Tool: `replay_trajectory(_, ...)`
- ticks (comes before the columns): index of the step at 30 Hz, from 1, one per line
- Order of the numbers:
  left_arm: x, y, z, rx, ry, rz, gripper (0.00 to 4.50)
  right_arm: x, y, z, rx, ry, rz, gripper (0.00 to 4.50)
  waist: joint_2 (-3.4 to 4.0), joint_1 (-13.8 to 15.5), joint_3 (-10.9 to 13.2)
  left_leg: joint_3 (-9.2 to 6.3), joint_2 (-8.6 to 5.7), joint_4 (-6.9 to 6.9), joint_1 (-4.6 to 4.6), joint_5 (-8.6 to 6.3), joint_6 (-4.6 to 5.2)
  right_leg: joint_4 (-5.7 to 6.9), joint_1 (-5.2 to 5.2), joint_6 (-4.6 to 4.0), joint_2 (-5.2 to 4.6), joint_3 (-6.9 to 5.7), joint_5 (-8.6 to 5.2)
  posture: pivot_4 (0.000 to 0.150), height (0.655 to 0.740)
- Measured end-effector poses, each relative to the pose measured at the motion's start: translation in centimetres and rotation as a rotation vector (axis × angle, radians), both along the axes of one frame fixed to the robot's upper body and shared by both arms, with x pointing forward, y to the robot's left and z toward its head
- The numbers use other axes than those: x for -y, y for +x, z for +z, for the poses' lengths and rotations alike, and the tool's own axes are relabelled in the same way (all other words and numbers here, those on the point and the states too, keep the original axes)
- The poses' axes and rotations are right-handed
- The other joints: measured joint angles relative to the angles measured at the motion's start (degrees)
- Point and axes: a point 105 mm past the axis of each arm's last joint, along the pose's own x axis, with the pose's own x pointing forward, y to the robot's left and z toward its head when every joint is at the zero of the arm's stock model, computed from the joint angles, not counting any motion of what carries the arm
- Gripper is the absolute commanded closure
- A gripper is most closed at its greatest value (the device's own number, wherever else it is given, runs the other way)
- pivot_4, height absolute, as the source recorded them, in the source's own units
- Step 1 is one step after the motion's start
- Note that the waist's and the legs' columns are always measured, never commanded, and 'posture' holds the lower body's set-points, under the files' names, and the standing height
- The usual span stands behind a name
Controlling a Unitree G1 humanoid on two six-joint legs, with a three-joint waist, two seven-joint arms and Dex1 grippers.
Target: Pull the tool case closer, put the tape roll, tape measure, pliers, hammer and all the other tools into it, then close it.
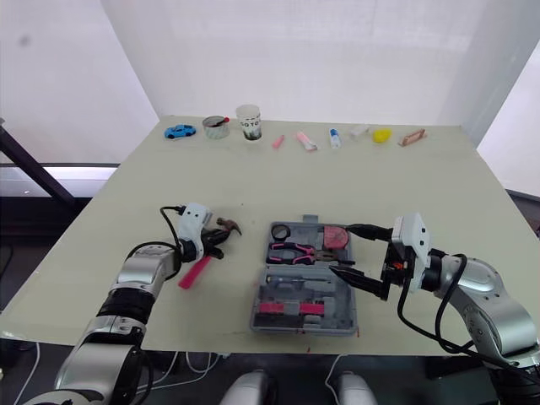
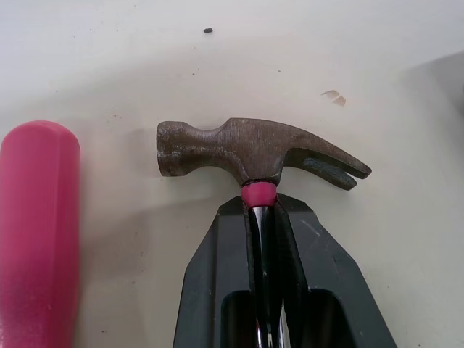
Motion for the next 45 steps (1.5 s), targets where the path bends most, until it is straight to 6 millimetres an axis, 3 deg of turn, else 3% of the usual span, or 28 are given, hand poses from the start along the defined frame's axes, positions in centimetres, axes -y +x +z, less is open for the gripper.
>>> replay_trajectory(6, -0.1, -0.1, -0.1, 0.022, 0.012, -0.019, 4.44, -0.1, -0.1, 0.0, -0.006, 0.0, 0.009, 0.0, 0.05, -0.1, 0.0, -0.01, 0.0, 0.01, 0.02, 0.0, 0.0, 0.02, 0.01, 0.0, 0.01, 0.0, 0.0, 0.15, 0.74)
replay_trajectory(15, 1.1, -2.3, 0.3, 0.044, 0.053, -0.158, 4.44, -0.3, -0.2, 0.2, -0.015, 0.024, 0.033, 0.0, -0.04, -0.4, 0.0, 0.0, 0.06, -0.01, -0.05, 0.0, 0.0, -0.02, -0.04, -0.01, 0.03, 0.01, -0.01, 0.15, 0.74)
replay_trajectory(22, 2.6, -5.0, 4.3, 0.069, 0.118, -0.398, 4.44, -0.2, -0.4, 0.2, -0.007, 0.044, 0.034, 0.0, -0.15, -0.1, 0.1, 0.01, 0.08, -0.01, -0.07, 0.0, 0.0, -0.02, -0.07, -0.05, 0.02, 0.0, -0.03, 0.15, 0.74)
replay_trajectory(25, 3.9, -6.1, 4.9, 0.052, 0.155, -0.534, 4.44, 0.2, -0.4, -0.1, -0.002, 0.048, 0.022, 0.0, -0.15, -0.1, 0.1, 0.04, 0.07, 0.0, -0.07, 0.0, 0.0, -0.04, -0.08, -0.06, 0.03, 0.02, -0.04, 0.15, 0.74)
replay_trajectory(28, 6.5, -7.0, 6.0, 0.055, 0.201, -0.72, 4.44, 1.2, -0.5, -0.1, 0.026, 0.043, -0.002, 0.0, -0.2, 0.1, 0.2, -0.03, 0.05, 0.01, -0.15, 0.0, 0.0, -0.08, -0.08, -0.08, 0.01, -0.06, -0.05, 0.15, 0.74)
replay_trajectory(33, 10.1, -6.9, 8.3, 0.101, 0.212, -0.886, 4.44, 2.9, -1.4, -0.9, 0.033, 0.017, -0.004, 0.0, -0.21, -0.1, 0.2, -0.03, 0.03, 0.02, -0.14, 0.0, 0.01, -0.06, -0.08, -0.02, 0.05, -0.03, -0.03, 0.15, 0.74)
replay_trajectory(38, 13.9, -7.4, 7.7, 0.059, 0.241, -1.027, 4.44, 4.8, -1.9, -1.2, 0.023, -0.01, -0.023, 0.0, -0.2, -0.3, 0.2, -0.03, 0.03, 0.03, -0.09, 0.0, 0.01, -0.02, -0.08, -0.01, 0.13, 0.05, -0.02, 0.15, 0.74)
replay_trajectory(45, 18.6, -8.0, 7.8, 0.019, 0.224, -1.187, 4.44, 5.8, -2.9, -1.7, 0.015, -0.03, -0.013, 0.0, -0.2, -0.1, 0.2, -0.03, 0.03, 0.05, -0.09, 0.0, 0.01, -0.04, -0.06, 0.0, 0.15, 0.08, -0.02, 0.15, 0.74)
